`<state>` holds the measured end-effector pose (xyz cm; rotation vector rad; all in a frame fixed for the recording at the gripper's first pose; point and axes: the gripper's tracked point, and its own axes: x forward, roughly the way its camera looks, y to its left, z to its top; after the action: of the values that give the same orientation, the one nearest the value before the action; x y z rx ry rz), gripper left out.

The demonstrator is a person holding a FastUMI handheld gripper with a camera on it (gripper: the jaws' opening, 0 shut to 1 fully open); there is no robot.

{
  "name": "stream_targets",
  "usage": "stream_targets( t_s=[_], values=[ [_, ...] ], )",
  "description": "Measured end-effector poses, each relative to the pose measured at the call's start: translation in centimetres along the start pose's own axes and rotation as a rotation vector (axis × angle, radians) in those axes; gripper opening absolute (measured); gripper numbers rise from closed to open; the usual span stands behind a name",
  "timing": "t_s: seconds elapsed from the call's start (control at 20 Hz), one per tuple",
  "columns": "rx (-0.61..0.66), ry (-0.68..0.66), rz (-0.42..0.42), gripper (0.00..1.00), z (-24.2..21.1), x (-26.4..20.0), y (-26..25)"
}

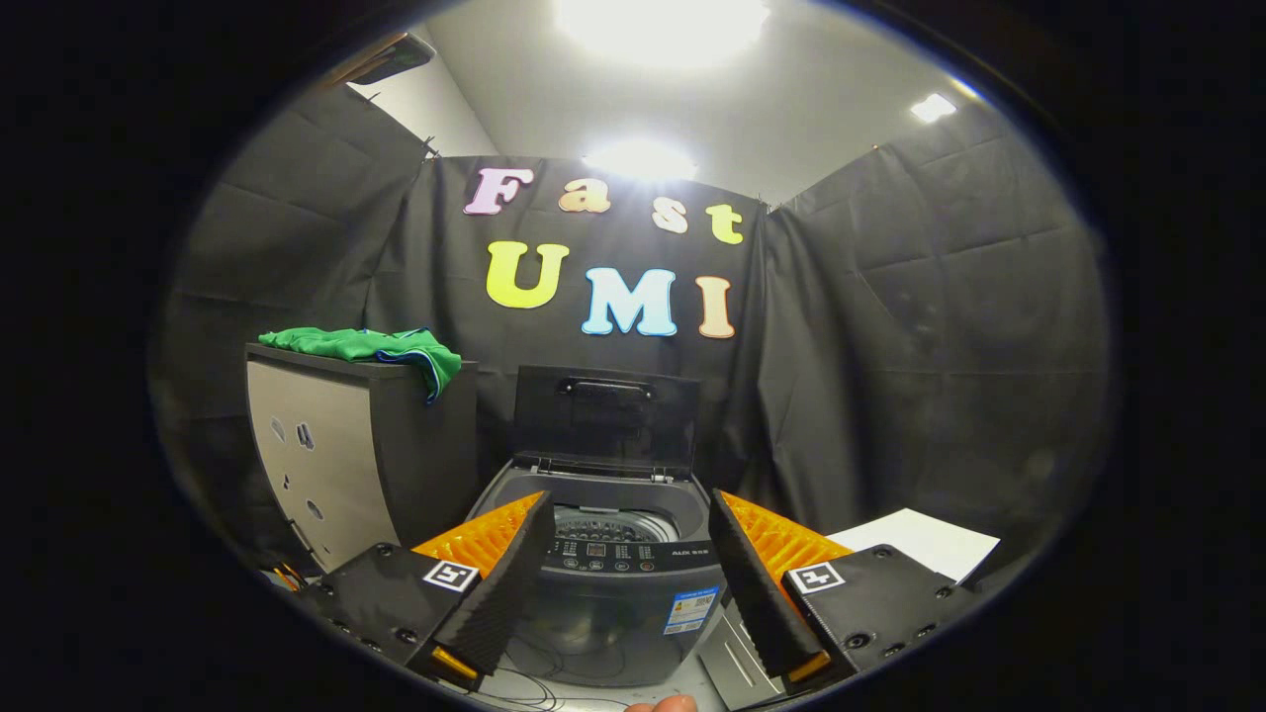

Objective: Put the clothes into the washing machine and then close the washing machine lid.

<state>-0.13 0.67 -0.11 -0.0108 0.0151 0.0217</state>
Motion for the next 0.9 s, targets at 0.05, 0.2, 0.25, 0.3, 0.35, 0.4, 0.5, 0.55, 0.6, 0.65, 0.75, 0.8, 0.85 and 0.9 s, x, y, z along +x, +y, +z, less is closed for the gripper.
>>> stream_targets(
  t_s=[0.05, 0.2, 0.25, 0.3, 0.35, 0.4, 0.5, 0.55, 0.6, 0.65, 0.75, 0.8, 0.85, 0.9],
  values=[
    [0.000, -0.001, 0.002, 0.98, 0.2, 0.0, 0.1],
    [-0.003, -0.009, 0.012, 0.98, 0.8, 0.4, 0.5],
    [-0.004, -0.013, 0.018, 0.98, 1.2, 0.5, 0.8],
    [-0.006, -0.019, 0.027, 0.98, 1.5, 0.8, 1.2],
    [-0.009, -0.026, 0.034, 0.98, 2.0, 0.9, 1.5],
    [-0.012, -0.034, 0.044, 0.98, 2.7, 1.2, 1.8],
    [-0.015, -0.057, 0.062, 0.98, 4.2, 1.6, 2.5],
    [-0.014, -0.067, 0.070, 0.98, 5.1, 1.7, 2.9],
    [-0.012, -0.079, 0.079, 0.98, 6.0, 1.9, 3.3],
    [-0.011, -0.091, 0.085, 0.98, 7.1, 2.2, 3.7],
    [-0.015, -0.107, 0.108, 0.98, 9.2, 3.0, 4.7],
    [-0.031, -0.097, 0.125, 0.98, 9.7, 3.3, 5.4],
    [-0.041, -0.097, 0.151, 0.98, 10.6, 3.6, 6.2],
    [-0.041, -0.110, 0.180, 0.98, 12.0, 3.7, 7.2]
  ],
)
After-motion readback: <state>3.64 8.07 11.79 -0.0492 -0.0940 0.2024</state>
